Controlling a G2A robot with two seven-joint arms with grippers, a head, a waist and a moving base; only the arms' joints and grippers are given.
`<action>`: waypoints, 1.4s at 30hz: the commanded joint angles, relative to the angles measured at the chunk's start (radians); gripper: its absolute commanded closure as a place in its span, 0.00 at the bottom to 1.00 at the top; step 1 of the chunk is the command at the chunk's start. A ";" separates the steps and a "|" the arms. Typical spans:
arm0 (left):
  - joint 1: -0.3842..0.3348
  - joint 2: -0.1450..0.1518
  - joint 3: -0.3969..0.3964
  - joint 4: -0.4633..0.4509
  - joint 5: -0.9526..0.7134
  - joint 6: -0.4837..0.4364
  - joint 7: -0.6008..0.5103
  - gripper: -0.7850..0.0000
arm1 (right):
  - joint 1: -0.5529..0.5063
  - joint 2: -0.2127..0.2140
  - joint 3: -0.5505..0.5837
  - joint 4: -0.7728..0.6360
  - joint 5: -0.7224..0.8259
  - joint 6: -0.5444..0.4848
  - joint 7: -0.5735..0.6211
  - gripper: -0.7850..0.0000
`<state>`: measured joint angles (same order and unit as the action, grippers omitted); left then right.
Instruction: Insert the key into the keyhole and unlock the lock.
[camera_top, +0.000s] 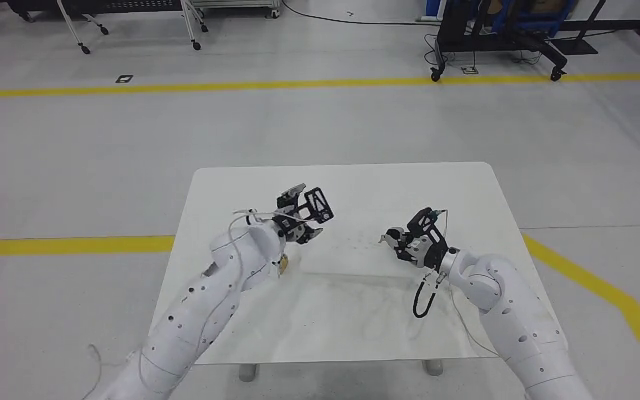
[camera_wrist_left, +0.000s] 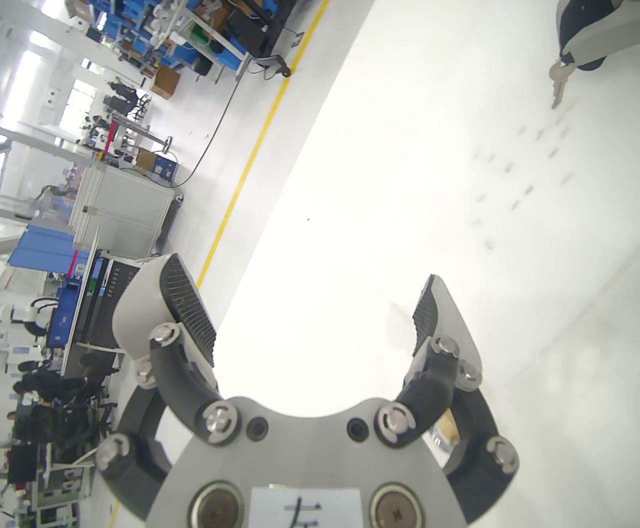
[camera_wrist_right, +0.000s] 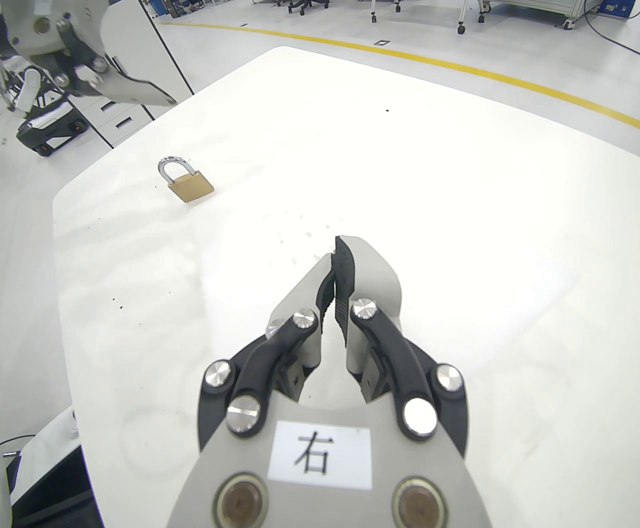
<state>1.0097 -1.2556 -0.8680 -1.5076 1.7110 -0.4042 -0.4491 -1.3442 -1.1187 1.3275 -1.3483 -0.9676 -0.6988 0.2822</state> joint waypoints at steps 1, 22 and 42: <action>-0.060 -0.030 0.091 0.085 0.016 0.043 0.004 0.00 | 0.000 0.000 0.000 0.000 0.000 0.000 0.000 1.00; -0.243 -0.219 0.330 0.555 -0.044 0.183 0.070 0.00 | 0.000 0.000 0.000 0.000 0.000 0.000 0.000 1.00; -0.142 -0.153 0.091 0.293 0.016 0.216 0.097 0.00 | 0.000 0.000 0.000 0.000 0.000 0.000 0.000 1.00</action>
<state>0.8316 -1.4283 -0.7336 -1.1379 1.7005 -0.1863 -0.3368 -1.3442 -1.1187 1.3274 -1.3483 -0.9676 -0.6988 0.2822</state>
